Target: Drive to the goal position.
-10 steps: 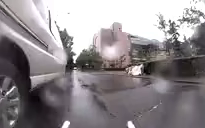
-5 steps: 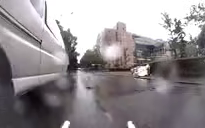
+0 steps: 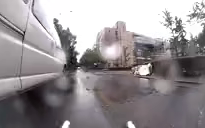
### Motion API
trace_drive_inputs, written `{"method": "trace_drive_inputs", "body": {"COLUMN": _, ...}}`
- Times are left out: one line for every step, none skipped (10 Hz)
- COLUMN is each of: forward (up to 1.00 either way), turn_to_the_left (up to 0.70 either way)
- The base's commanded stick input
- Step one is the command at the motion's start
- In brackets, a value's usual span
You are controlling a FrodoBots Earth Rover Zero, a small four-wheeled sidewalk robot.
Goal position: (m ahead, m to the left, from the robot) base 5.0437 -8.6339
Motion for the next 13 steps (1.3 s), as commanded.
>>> {"method": "trace_drive_inputs", "body": {"forward": 0.70, "turn_to_the_left": 0.14}}
{"method": "trace_drive_inputs", "body": {"forward": 0.70, "turn_to_the_left": 0.14}}
{"method": "trace_drive_inputs", "body": {"forward": 0.70, "turn_to_the_left": 0.14}}
{"method": "trace_drive_inputs", "body": {"forward": 0.70, "turn_to_the_left": 0.14}}
{"method": "trace_drive_inputs", "body": {"forward": 0.70, "turn_to_the_left": 0.14}}
{"method": "trace_drive_inputs", "body": {"forward": 0.70, "turn_to_the_left": 0.14}}
{"method": "trace_drive_inputs", "body": {"forward": 0.70, "turn_to_the_left": 0.13}}
{"method": "trace_drive_inputs", "body": {"forward": 0.70, "turn_to_the_left": 0.00}}
{"method": "trace_drive_inputs", "body": {"forward": 0.70, "turn_to_the_left": 0.00}}
{"method": "trace_drive_inputs", "body": {"forward": 0.70, "turn_to_the_left": 0.00}}
{"method": "trace_drive_inputs", "body": {"forward": 0.70, "turn_to_the_left": 0.00}}
{"method": "trace_drive_inputs", "body": {"forward": 0.70, "turn_to_the_left": 0.00}}
{"method": "trace_drive_inputs", "body": {"forward": 0.70, "turn_to_the_left": 0.00}}
